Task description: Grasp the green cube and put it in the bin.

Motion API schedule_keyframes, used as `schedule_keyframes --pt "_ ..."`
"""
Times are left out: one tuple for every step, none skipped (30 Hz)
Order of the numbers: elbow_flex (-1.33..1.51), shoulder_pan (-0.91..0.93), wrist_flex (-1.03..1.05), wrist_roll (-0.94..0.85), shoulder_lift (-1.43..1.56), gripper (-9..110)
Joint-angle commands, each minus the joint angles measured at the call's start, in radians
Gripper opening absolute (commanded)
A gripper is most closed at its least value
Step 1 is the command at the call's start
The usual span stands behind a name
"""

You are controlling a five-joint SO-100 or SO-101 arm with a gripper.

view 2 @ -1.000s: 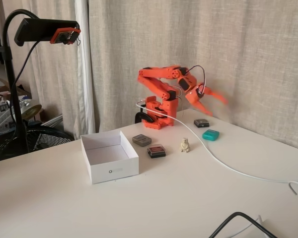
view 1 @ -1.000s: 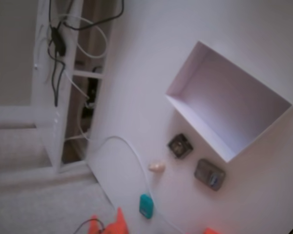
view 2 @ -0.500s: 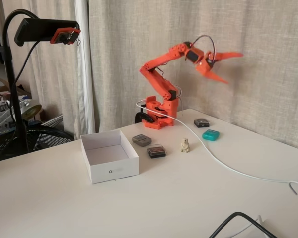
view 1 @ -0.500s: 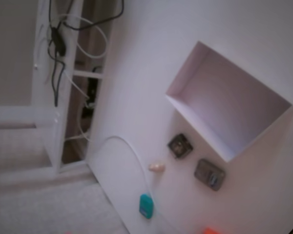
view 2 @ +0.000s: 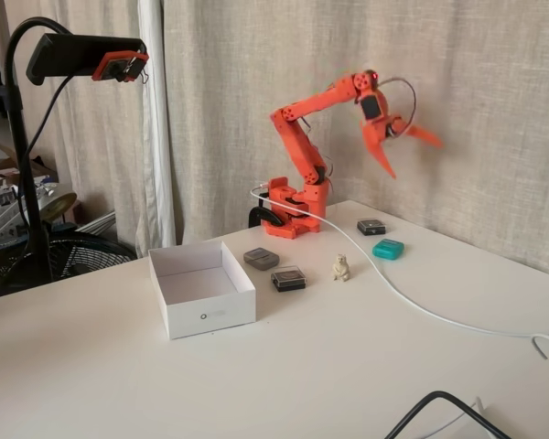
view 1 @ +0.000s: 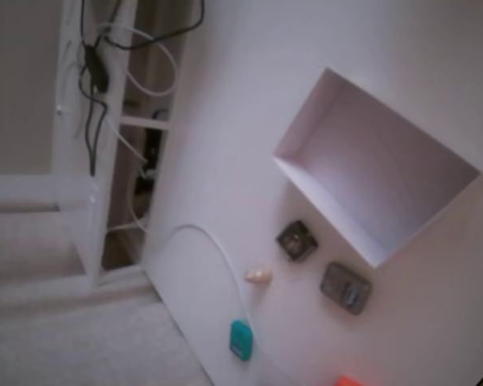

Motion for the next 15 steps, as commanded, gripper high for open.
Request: schedule_keyframes --pt "0.118 -0.005 -0.017 -0.011 -0.011 50" --pt "0.126 -0.005 0.009 -0.014 -0.014 50" --pt "0.129 -0.005 0.017 -0.021 -0.023 50" --pt "0.130 -0.002 0.011 -0.021 -0.040 50" --pt "0.141 0.005 -0.005 -0.021 -0.063 50" --pt "0.163 0.009 -0.031 -0.021 -0.078 50" --pt "0.189 0.012 -0.058 -0.029 -0.094 50" --pt "0.207 0.015 -0.083 -0.034 -0.112 50" --pt "0.227 0.023 -0.117 -0.041 -0.126 50" --pt "0.247 0.038 -0.149 -0.051 -0.135 50" --pt "0.265 0.058 -0.176 -0.057 -0.135 49" --pt "0.284 0.075 -0.207 -0.063 -0.137 49" --pt "0.298 0.089 -0.239 -0.072 -0.144 49" --pt "0.307 0.101 -0.256 -0.083 -0.152 49" --pt "0.314 0.114 -0.264 -0.094 -0.158 49"
